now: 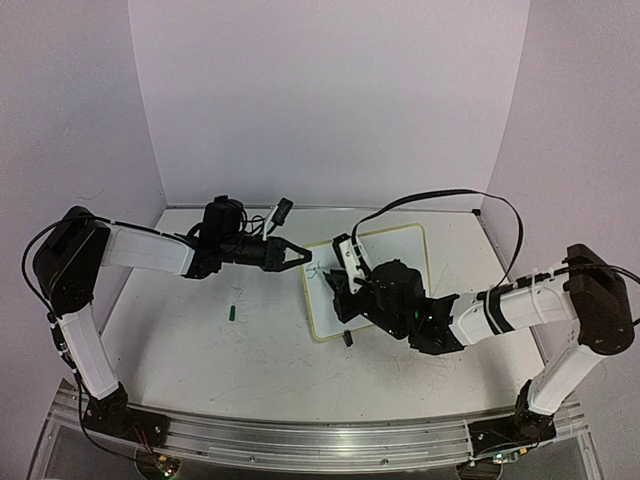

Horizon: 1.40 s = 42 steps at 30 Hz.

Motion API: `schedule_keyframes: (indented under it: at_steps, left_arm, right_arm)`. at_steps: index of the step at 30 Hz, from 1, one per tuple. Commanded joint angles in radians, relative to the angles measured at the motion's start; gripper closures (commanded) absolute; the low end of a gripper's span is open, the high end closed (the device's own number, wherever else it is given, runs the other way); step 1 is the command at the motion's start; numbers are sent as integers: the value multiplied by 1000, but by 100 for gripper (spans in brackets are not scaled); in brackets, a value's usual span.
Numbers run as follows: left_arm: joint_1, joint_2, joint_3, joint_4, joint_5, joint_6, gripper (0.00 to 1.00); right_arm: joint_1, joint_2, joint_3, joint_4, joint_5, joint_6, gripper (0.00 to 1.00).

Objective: Write a sentence on the whiteboard

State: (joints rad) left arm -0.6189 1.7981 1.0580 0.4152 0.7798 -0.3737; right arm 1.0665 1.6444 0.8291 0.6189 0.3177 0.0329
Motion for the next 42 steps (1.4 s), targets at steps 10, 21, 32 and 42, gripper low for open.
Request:
schedule_keyframes:
  at_steps: [10,21,32,42]
  left_arm:
    - [7,-64,13,30,-6,-2,100]
    - [7,-58,14,31,-4,-2,100]
    - [5,-53,17,31,1,-4,100]
    - [5,-52,18,31,2,-4,100]
  right_arm:
    - [-2,-44,-19,-5,107,33,100]
    - [-3,-81,-63,48,47,6,100]
    - [-15,-43,-8,50,40,-21,100]
    - [-23,-23,7,50,26,-24,100]
